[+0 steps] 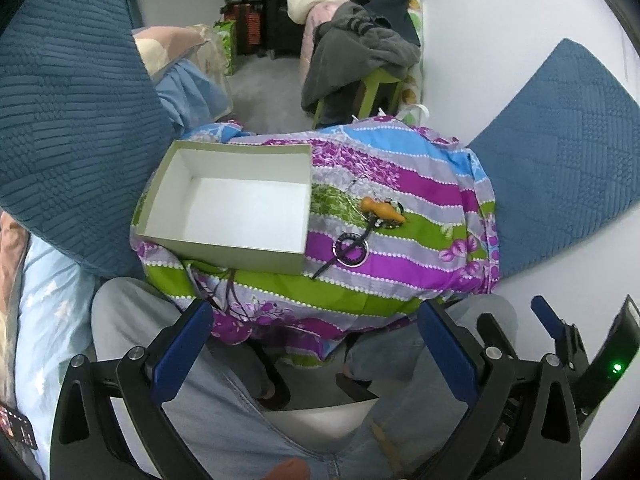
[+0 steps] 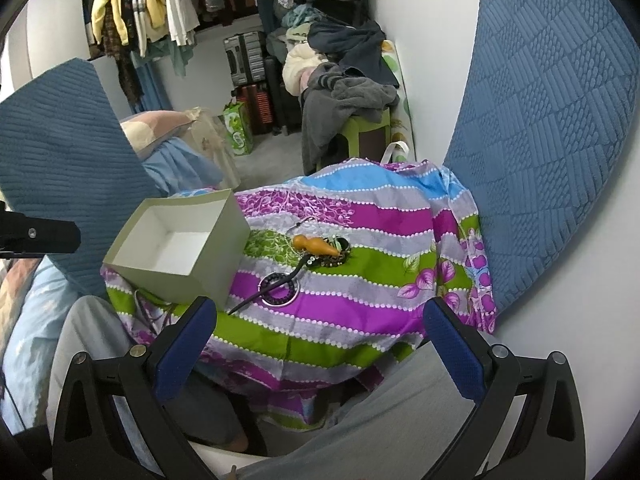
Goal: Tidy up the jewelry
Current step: 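Move the right tool down to the orange gourd-shaped pendant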
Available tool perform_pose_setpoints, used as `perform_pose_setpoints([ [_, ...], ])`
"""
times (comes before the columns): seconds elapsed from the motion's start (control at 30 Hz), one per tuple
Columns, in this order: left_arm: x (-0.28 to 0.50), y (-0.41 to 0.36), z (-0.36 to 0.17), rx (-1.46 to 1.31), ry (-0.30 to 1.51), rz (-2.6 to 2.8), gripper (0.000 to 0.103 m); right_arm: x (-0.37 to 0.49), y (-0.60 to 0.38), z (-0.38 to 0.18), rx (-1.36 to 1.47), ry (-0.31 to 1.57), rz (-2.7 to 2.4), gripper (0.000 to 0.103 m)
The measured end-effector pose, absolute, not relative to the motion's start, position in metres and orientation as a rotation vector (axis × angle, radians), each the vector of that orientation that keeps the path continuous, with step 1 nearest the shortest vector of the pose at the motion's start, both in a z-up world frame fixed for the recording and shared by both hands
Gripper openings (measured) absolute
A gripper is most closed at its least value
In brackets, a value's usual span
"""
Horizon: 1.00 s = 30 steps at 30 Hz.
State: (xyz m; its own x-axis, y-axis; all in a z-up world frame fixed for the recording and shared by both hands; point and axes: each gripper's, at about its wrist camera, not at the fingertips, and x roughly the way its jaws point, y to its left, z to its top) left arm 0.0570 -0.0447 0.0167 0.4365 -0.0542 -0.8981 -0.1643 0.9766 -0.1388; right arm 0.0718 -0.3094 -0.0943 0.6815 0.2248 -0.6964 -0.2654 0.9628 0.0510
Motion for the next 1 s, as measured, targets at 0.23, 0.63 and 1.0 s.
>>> perform_pose_setpoints([
  [0.23,0.06,-0.052,0.016,-0.224,1.134,0.049,0.102,0.078,-0.318,-0.104,-0.042,0.785,0.257,0.103],
  [0.63,0.079,-0.069,-0.009,-0.237,1.143,0.006,0.102,0.113,-0.318,-0.13,-0.063,0.794,0.336,0.103],
  [1.0,0.12,-0.079,-0.064,-0.255,1.084,-0.095,0.1,0.169,-0.31,-0.159,-0.076,0.761,0.446,0.086],
])
